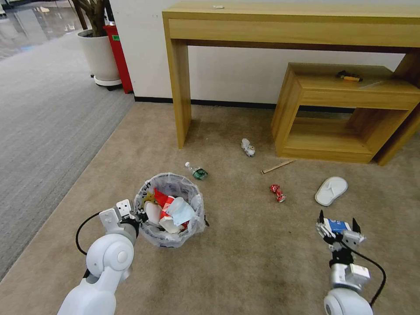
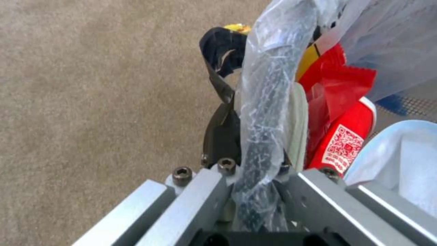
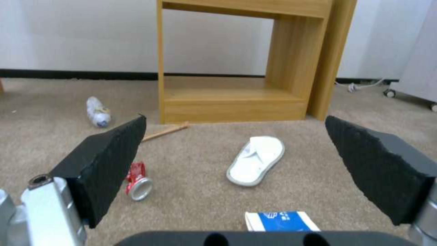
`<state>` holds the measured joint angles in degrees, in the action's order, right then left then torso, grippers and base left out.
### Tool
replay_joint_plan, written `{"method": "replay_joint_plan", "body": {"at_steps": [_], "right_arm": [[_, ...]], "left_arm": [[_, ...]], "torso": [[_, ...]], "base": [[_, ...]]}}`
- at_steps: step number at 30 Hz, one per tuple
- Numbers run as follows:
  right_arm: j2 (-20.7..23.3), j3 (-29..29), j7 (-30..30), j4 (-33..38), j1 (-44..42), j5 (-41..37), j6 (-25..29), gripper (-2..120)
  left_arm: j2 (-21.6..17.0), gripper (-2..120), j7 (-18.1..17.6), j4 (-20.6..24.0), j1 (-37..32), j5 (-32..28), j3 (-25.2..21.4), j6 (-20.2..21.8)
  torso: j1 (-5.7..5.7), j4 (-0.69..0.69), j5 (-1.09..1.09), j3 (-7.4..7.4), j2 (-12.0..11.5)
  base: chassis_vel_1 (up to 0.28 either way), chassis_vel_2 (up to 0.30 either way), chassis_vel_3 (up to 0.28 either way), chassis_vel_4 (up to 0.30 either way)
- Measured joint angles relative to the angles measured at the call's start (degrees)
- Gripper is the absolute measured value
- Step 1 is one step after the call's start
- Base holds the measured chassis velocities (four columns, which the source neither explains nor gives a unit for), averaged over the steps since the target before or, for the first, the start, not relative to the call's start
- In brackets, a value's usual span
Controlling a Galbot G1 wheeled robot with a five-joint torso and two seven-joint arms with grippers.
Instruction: Pick up the trash bin and place the garbage on the floor into it.
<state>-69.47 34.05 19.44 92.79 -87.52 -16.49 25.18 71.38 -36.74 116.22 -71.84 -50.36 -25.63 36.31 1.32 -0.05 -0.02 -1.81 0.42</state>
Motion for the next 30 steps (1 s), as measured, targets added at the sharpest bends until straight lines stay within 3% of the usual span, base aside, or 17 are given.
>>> {"method": "replay_joint_plan", "body": {"at_steps": [16,30], "right_arm": [[-1.5,-1.0,-1.7,-1.9,0.8,1.0,3.0,100],[-1.6,-1.0,-2.1,-3.0,1.0,1.2,4.4,100]], "left_arm": [[-0.4,0,-0.1,0.1,-0.2,-0.1,-0.2,-0.1],[-0.3,0,-0.2,0.4,-0.6,-0.1,-0.2,-0.1]], "torso": [[0.0,0.02,0.01,-0.01,0.0],[0.0,0.0,0.0,-0.01,0.0]], "base": [[0.0,0.0,0.0,0.0],[-0.088,-0.087,0.074,0.075]]}}
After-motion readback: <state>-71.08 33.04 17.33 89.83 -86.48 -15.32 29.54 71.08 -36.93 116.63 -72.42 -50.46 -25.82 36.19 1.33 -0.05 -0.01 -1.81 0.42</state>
